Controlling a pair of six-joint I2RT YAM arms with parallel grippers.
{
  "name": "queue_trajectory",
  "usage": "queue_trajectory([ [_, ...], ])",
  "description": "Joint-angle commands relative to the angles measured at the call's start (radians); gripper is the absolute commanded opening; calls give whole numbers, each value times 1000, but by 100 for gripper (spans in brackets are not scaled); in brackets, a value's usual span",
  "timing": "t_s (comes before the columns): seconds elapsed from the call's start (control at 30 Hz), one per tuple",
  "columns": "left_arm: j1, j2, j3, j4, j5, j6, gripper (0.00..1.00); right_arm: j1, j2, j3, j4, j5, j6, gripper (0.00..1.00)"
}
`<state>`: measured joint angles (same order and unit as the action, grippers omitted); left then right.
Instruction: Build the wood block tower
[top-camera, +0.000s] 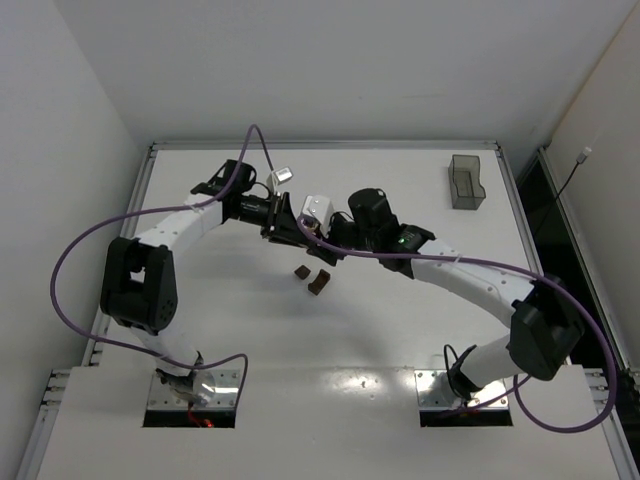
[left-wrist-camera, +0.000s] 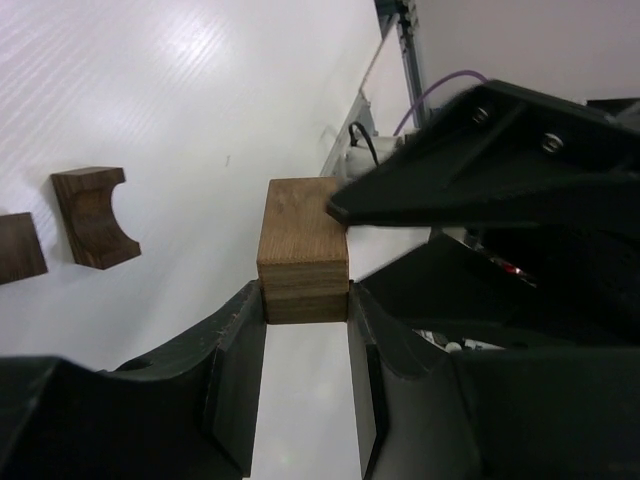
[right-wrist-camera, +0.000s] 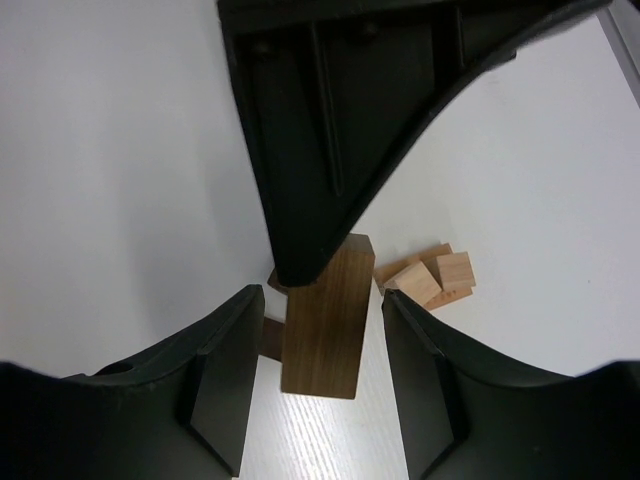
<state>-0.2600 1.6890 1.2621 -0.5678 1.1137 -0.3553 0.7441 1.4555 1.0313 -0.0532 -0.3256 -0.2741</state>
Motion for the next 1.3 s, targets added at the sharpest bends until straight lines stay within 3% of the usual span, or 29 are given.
queue_trajectory([
  [0.0, -2, -77, 2, 26, 106, -14, 0, 1, 17, -10, 12, 23, -30, 48],
  [0.47, -2, -86, -26, 37, 106, -24, 0, -8, 8, -40, 23, 62, -39, 48],
  [1.27, -2, -38, -35, 36, 63, -5, 0, 1, 8, 50, 3, 34, -20, 48],
])
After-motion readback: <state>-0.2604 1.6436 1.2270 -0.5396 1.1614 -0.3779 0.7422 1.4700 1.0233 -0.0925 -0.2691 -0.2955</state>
